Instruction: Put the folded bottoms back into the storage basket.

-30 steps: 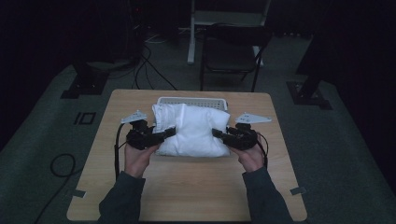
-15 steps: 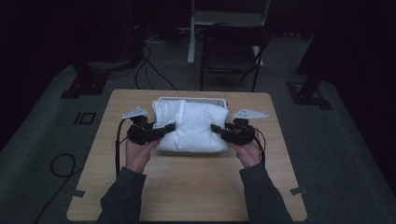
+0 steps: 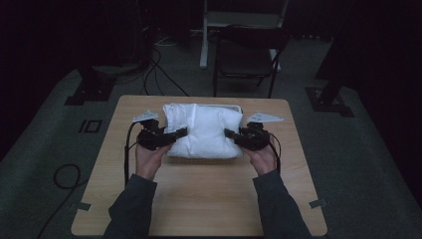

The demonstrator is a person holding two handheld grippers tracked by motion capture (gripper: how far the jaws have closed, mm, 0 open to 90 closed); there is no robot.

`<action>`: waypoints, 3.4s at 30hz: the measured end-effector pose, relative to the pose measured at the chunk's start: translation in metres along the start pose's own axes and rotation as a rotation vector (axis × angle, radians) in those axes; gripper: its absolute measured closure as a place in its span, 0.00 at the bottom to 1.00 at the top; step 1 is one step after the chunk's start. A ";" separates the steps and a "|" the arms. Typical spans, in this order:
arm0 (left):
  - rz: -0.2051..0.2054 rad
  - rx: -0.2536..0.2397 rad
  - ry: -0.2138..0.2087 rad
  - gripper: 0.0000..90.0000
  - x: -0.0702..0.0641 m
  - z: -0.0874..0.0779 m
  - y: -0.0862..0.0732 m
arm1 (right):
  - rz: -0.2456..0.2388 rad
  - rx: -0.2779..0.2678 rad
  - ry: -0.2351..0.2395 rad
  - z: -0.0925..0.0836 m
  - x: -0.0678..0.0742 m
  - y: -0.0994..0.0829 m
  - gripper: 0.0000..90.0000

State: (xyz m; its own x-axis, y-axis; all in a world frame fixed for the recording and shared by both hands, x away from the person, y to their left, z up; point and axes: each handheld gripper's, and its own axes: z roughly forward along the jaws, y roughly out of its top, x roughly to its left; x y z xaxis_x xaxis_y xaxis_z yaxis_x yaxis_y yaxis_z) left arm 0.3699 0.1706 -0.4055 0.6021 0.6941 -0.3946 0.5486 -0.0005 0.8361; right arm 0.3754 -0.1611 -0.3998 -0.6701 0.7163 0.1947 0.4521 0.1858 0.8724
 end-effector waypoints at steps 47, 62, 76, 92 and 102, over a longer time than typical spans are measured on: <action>0.014 0.019 0.078 0.58 0.019 0.033 0.016 | 0.034 0.017 -0.075 0.031 -0.024 0.007 0.78; 0.005 0.020 0.095 0.58 0.028 0.041 0.019 | 0.029 0.021 -0.099 0.040 -0.028 0.010 0.78; -0.009 0.032 0.124 0.58 0.040 0.050 0.018 | 0.028 0.044 -0.113 0.056 -0.033 0.011 0.78; 0.015 0.084 0.168 0.58 0.047 0.072 0.021 | 0.064 0.072 -0.138 0.067 -0.045 0.006 0.78; 0.003 0.105 0.178 0.58 0.057 0.082 0.018 | 0.076 0.095 -0.154 0.077 -0.049 0.002 0.78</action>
State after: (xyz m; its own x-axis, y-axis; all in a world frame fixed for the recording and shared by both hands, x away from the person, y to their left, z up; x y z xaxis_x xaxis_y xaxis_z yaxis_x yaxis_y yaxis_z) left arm 0.4618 0.1509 -0.4446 0.4968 0.8102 -0.3112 0.6103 -0.0712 0.7890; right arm 0.4544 -0.1436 -0.4417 -0.5375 0.8236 0.1814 0.5562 0.1845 0.8103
